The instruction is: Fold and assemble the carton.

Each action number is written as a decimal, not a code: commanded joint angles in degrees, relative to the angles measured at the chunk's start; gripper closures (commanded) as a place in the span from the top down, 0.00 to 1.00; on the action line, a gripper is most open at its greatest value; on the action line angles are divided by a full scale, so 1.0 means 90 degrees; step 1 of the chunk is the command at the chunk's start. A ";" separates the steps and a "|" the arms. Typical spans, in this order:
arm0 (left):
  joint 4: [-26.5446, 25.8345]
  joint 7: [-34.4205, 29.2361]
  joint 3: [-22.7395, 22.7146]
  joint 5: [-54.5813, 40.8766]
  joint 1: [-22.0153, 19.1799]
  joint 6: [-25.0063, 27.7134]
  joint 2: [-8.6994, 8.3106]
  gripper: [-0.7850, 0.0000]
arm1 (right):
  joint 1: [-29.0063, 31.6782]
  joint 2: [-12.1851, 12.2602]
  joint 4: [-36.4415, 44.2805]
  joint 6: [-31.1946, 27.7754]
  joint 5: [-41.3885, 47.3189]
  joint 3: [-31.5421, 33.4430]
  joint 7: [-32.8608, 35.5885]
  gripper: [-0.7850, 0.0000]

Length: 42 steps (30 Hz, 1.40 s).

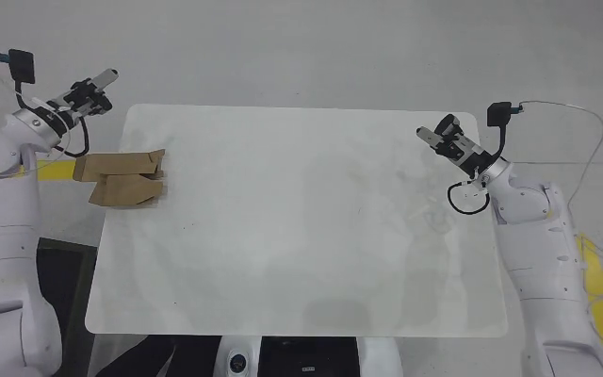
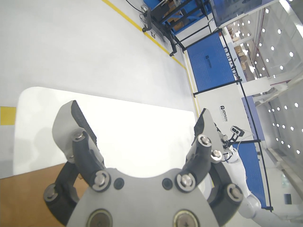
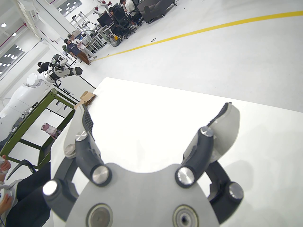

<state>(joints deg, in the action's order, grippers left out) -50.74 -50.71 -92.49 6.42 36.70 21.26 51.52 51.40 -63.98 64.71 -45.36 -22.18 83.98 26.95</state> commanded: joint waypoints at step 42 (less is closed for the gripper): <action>0.2854 0.0274 -0.0286 0.1446 -0.0002 -0.0318 -0.0586 1.00 | 0.0000 0.0000 0.0000 0.0000 0.0000 0.0000 0.0000 1.00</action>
<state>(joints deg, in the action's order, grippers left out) -25.11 -47.56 -95.17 20.01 36.65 18.35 46.16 51.40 -63.98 64.71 -45.36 -22.18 83.98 26.95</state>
